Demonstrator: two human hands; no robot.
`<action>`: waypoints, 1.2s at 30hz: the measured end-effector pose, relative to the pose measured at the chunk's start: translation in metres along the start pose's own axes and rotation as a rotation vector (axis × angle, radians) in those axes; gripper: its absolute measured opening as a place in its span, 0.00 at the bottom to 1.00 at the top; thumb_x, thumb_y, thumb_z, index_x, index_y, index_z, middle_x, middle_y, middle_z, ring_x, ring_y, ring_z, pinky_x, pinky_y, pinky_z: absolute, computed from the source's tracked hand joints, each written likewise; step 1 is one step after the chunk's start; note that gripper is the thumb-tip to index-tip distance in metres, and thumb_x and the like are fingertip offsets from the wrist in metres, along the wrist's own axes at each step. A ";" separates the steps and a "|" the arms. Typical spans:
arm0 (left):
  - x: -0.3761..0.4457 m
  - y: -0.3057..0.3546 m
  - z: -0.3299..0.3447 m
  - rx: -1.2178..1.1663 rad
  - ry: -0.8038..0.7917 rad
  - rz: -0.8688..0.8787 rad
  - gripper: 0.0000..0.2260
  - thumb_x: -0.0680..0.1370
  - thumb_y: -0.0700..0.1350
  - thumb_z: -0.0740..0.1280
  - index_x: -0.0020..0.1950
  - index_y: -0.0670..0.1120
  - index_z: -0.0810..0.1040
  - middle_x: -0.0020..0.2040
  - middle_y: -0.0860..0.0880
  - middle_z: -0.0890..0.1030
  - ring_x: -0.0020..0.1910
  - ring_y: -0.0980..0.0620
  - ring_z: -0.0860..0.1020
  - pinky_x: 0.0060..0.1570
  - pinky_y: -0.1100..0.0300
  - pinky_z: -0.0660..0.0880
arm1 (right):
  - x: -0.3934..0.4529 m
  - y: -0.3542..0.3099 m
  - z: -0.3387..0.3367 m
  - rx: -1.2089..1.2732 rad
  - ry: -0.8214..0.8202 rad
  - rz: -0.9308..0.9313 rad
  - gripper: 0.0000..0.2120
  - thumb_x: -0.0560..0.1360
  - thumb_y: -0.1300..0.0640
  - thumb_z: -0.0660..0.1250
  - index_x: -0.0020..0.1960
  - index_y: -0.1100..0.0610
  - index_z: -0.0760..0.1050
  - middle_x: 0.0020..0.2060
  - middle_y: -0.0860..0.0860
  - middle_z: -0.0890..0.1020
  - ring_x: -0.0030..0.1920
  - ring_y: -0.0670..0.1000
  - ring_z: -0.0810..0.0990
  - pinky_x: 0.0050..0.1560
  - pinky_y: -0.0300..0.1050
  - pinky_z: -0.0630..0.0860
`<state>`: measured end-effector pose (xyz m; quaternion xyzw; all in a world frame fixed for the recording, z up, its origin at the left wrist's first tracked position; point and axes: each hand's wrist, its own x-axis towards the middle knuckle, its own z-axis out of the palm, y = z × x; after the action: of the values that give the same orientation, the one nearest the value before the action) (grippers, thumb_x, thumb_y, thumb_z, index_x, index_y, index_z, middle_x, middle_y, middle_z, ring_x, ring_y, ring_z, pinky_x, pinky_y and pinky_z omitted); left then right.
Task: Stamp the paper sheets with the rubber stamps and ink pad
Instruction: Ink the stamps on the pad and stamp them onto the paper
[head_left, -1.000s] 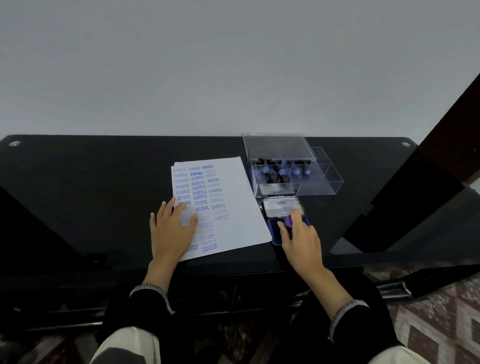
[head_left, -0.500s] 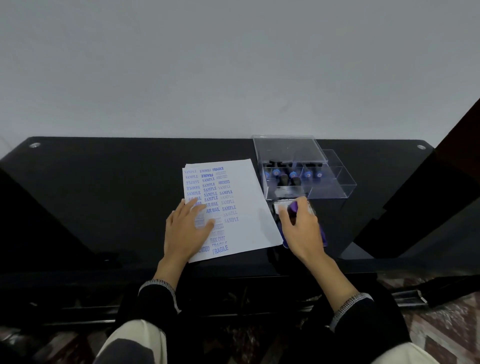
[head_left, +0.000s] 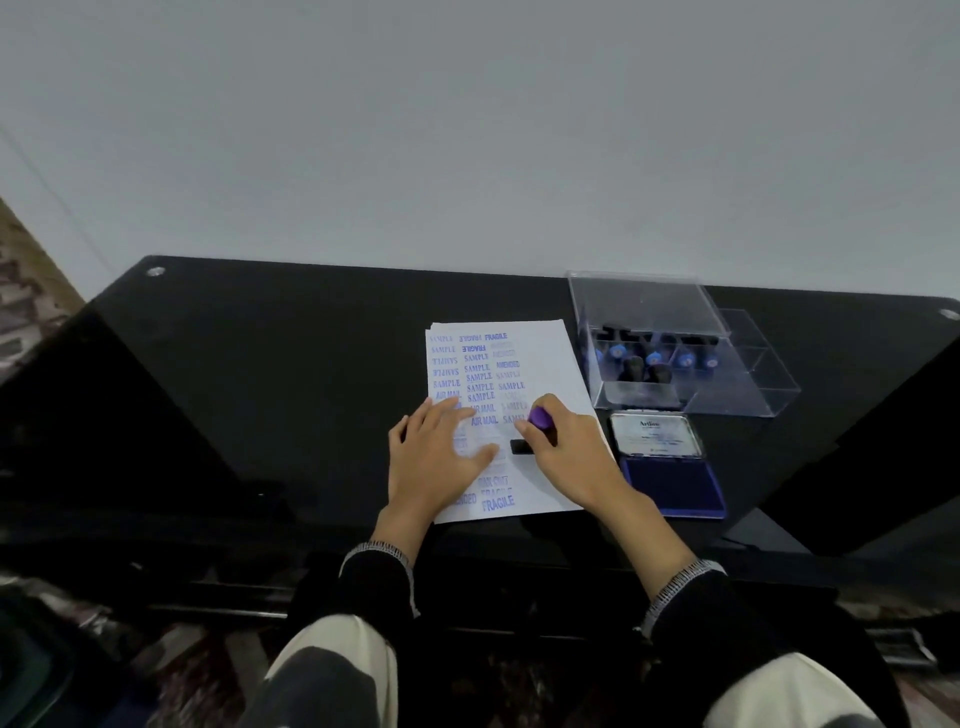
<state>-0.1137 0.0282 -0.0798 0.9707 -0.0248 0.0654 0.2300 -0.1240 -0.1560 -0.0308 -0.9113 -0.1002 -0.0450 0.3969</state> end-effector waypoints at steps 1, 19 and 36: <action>0.000 0.000 0.000 0.001 0.004 0.001 0.26 0.74 0.67 0.62 0.70 0.60 0.68 0.75 0.58 0.64 0.77 0.56 0.54 0.73 0.51 0.49 | -0.001 -0.001 0.000 -0.009 -0.001 0.000 0.10 0.79 0.52 0.63 0.45 0.56 0.67 0.31 0.47 0.70 0.30 0.45 0.68 0.32 0.34 0.65; 0.000 -0.002 0.003 -0.031 0.036 0.014 0.29 0.71 0.71 0.63 0.69 0.59 0.70 0.74 0.58 0.65 0.76 0.54 0.55 0.72 0.51 0.49 | -0.005 -0.001 0.007 -0.070 -0.025 0.013 0.08 0.79 0.50 0.62 0.47 0.53 0.66 0.32 0.48 0.72 0.32 0.50 0.71 0.36 0.46 0.69; 0.000 -0.002 0.004 -0.017 0.048 0.029 0.29 0.72 0.70 0.64 0.69 0.58 0.70 0.75 0.56 0.65 0.76 0.53 0.56 0.73 0.50 0.50 | -0.010 -0.006 0.013 -0.169 -0.005 -0.024 0.08 0.79 0.51 0.61 0.48 0.55 0.65 0.34 0.51 0.74 0.34 0.55 0.73 0.37 0.50 0.72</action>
<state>-0.1131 0.0282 -0.0841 0.9663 -0.0337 0.0918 0.2380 -0.1351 -0.1440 -0.0376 -0.9404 -0.1080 -0.0558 0.3176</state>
